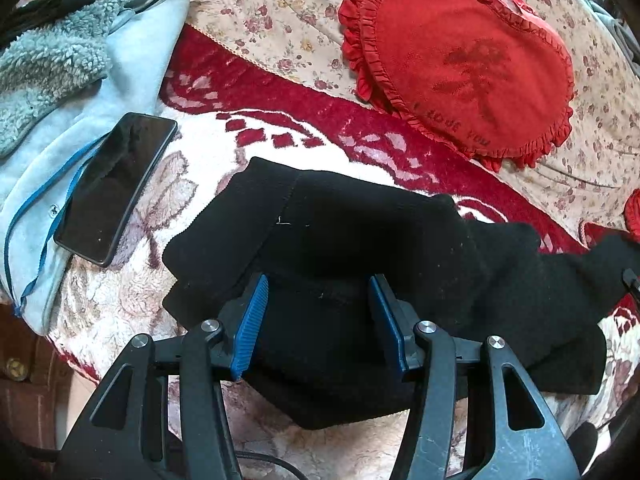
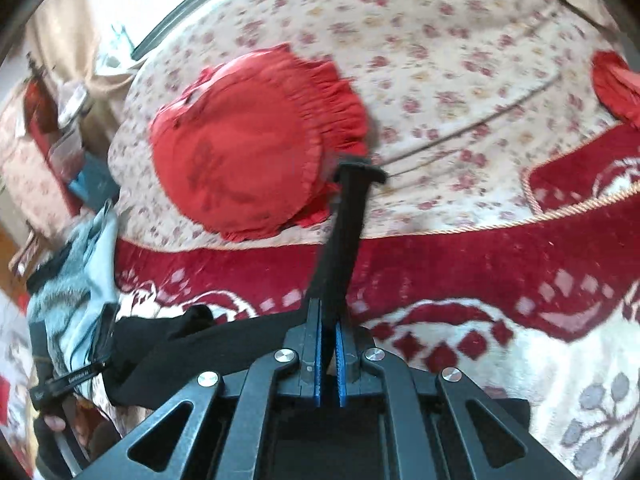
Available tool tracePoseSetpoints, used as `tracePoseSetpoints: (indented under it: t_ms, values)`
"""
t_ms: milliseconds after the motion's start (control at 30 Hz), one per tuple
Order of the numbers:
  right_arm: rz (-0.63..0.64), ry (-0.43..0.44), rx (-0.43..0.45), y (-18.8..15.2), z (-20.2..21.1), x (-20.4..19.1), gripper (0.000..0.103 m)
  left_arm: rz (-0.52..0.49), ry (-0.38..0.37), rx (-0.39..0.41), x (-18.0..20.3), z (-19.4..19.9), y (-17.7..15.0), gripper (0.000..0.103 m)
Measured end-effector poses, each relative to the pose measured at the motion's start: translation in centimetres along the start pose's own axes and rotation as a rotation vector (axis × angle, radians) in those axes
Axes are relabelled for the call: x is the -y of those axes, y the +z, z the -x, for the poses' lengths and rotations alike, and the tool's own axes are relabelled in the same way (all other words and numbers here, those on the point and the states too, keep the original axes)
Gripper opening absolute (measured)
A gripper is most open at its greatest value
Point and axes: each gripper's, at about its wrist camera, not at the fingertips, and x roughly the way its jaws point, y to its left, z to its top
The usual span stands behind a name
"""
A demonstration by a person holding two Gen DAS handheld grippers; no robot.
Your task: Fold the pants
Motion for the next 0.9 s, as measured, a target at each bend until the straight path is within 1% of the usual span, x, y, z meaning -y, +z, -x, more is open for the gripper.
tracePoseSetpoints:
  t_ms: [133, 300, 367, 467, 567, 667, 800, 900]
  values:
    - [-0.008, -0.005, 0.012, -0.9, 2.2, 1.0, 0.005, -0.014, 0.016, -0.002, 0.4, 0.0, 0.2, 0.052]
    - [-0.047, -0.039, -0.042, -3.1, 2.9, 3.2, 0.005, -0.022, 0.034, 0.011, 0.7, -0.7, 0.7, 0.052]
    - [-0.077, -0.036, -0.066, -4.3, 3.1, 4.0, 0.005, -0.031, 0.045, 0.01, 1.0, -1.0, 0.8, 0.052]
    - [-0.089, -0.031, -0.097, -6.3, 3.6, 4.1, 0.005, -0.046, 0.057, 0.016, 1.2, -1.2, 1.1, 0.052]
    - [-0.059, -0.037, -0.136, -7.9, 3.9, 3.5, 0.005, -0.033, 0.047, 0.012, 1.0, -1.2, 1.2, 0.052]
    - [-0.073, -0.013, -0.138, -8.9, 4.7, 3.3, 0.005, -0.016, 0.034, 0.009, 0.8, -0.9, 1.3, 0.052]
    - [-0.052, -0.001, -0.15, -10.0, 5.5, 2.3, 0.005, -0.006, 0.018, 0.012, 0.6, -0.1, 1.1, 0.052]
    - [-0.095, -0.006, -0.19, -11.0, 4.6, 3.2, 0.005, 0.002, -0.011, 0.032, 0.1, 1.5, 0.7, 0.052]
